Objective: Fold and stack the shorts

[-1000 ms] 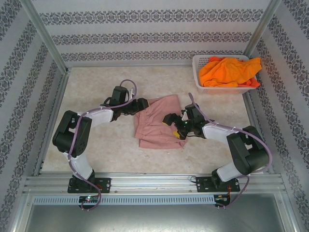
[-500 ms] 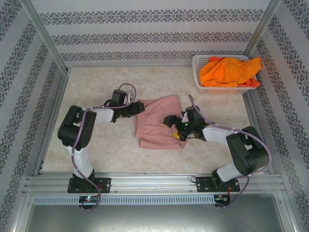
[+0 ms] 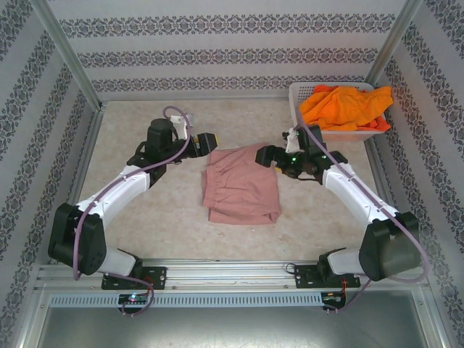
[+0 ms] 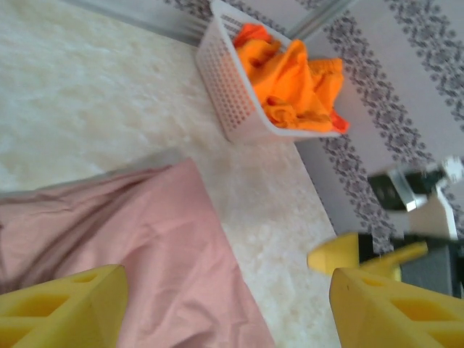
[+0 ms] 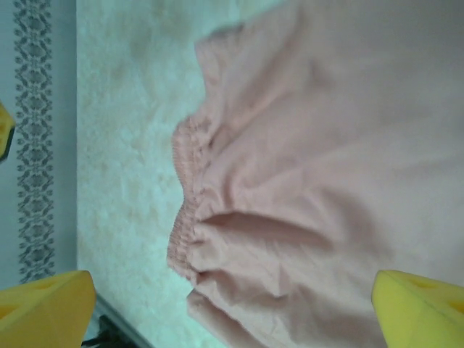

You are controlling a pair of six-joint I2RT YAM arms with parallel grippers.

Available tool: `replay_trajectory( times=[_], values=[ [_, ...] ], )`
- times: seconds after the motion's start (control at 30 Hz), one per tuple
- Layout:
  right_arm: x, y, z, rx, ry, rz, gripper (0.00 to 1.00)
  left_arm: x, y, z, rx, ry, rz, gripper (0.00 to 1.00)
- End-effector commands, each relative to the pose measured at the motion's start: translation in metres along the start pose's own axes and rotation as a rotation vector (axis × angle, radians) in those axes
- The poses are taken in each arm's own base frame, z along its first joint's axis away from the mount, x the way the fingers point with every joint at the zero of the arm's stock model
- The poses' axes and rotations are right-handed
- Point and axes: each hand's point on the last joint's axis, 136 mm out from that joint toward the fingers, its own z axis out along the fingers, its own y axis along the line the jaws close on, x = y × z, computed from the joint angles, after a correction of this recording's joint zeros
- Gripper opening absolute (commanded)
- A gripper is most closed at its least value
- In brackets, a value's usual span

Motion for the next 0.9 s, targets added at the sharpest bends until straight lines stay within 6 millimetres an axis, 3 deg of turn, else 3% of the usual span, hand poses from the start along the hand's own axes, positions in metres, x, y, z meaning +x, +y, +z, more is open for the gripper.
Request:
replay_trajectory(
  times=[0.0,0.13,0.4,0.6,0.87],
  values=[
    [0.028,-0.046,0.003,0.172,0.185,-0.074,0.98,0.046,0.003,0.016,0.008,0.113,-0.065,0.74],
    [0.025,-0.060,0.017,0.151,0.235,-0.056,0.97,0.085,0.020,0.035,-0.008,0.169,-0.127,0.73],
    [0.026,-0.089,0.048,0.194,0.319,-0.038,0.83,0.147,0.063,0.055,-0.078,0.236,-0.233,0.69],
    [0.030,-0.107,0.066,0.212,0.368,-0.010,0.70,0.167,0.084,0.053,-0.135,0.254,-0.268,0.69],
    [0.036,-0.117,0.080,0.214,0.402,0.022,0.58,0.171,0.088,0.053,-0.146,0.261,-0.262,0.68]
  ],
)
